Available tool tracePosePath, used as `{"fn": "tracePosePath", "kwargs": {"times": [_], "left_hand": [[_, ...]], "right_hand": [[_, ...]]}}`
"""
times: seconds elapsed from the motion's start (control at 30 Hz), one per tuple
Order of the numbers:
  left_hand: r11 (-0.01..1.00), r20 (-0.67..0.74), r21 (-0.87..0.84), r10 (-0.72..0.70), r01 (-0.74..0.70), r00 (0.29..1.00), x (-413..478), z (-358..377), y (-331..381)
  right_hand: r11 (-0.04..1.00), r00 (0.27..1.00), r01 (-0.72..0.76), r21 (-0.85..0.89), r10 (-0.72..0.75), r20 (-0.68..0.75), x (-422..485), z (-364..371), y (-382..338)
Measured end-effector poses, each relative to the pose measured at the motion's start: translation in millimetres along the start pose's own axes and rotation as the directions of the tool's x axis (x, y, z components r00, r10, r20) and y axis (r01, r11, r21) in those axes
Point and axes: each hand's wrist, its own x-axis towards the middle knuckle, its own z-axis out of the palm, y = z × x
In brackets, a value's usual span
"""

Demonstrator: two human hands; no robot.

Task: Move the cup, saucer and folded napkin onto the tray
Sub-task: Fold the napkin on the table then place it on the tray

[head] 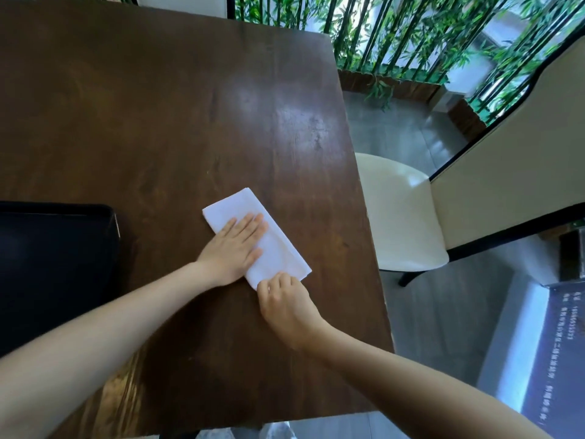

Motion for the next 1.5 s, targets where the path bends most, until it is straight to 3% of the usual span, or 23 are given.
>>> {"fn": "tracePosePath", "kwargs": {"times": [0.17, 0.3, 0.37, 0.43, 0.5, 0.57, 0.7, 0.77, 0.87, 0.93, 1.13, 1.2, 1.3, 1.43, 1.5], "left_hand": [[0.997, 0.039, -0.064, 0.054, -0.052, 0.998, -1, -2, -12], [0.975, 0.091, -0.207, 0.105, -0.085, 0.99, -4, -12, -15], [0.865, 0.054, -0.502, 0.056, -0.022, 0.997, -9, -21, -10], [0.635, 0.072, -0.768, -0.035, 0.078, 0.997, -22, -31, -4], [0.5, 0.091, -0.859, -0.064, 0.111, 0.994, -40, -39, 3], [0.47, 0.084, -0.875, -0.09, 0.117, 0.992, -52, -42, 8], [0.539, -0.006, -0.832, -0.244, 0.131, 0.97, -50, -36, 12], [0.477, -0.024, -0.87, -0.295, 0.125, 0.955, -49, -37, 13], [0.332, 0.056, -0.926, -0.344, 0.177, 0.937, -50, -36, 10], [0.241, 0.115, -0.949, -0.338, 0.204, 0.934, -53, -36, 5], [-0.003, 0.132, -0.99, -0.317, 0.138, 0.939, -49, -30, -10], [-0.048, 0.13, -0.992, -0.395, 0.121, 0.909, -41, -31, -6], [-0.084, 0.134, -0.991, -0.575, 0.104, 0.807, -27, -30, 2], [-0.001, 0.082, -0.992, -0.772, 0.128, 0.631, -10, -30, 9], [0.031, 0.068, -0.987, -0.811, 0.16, 0.581, -5, -31, 10]], "right_hand": [[0.981, 0.978, -0.021, 0.193, 0.06, -0.201, -2, 5, 4], [0.894, 0.958, -0.027, 0.448, 0.15, -0.243, 3, -3, 24], [0.837, 0.955, -0.027, 0.547, 0.183, -0.233, 9, -9, 33], [0.793, 0.96, -0.02, 0.609, 0.185, -0.209, 17, -18, 45], [0.744, 0.96, 0.003, 0.668, 0.184, -0.21, 23, -28, 56], [0.714, 0.955, 0.041, 0.699, 0.178, -0.238, 30, -36, 65], [0.688, 0.951, 0.107, 0.718, 0.139, -0.275, 39, -42, 75], [0.678, 0.965, 0.095, 0.729, 0.118, -0.235, 40, -39, 84], [0.646, 0.996, -0.005, 0.764, 0.074, -0.056, 43, -26, 108], [0.569, 0.999, -0.03, 0.822, 0.028, 0.018, 47, -18, 119], [0.142, 0.987, -0.153, 0.978, 0.077, 0.143, 67, -6, 113], [0.025, 0.978, -0.157, 0.987, 0.139, 0.152, 74, -1, 104], [-0.061, 0.948, -0.155, 0.986, 0.272, 0.166, 85, 7, 90], [-0.185, 0.889, -0.141, 0.973, 0.408, 0.207, 100, 11, 77], [-0.224, 0.867, -0.128, 0.966, 0.448, 0.219, 106, 13, 73]]}}
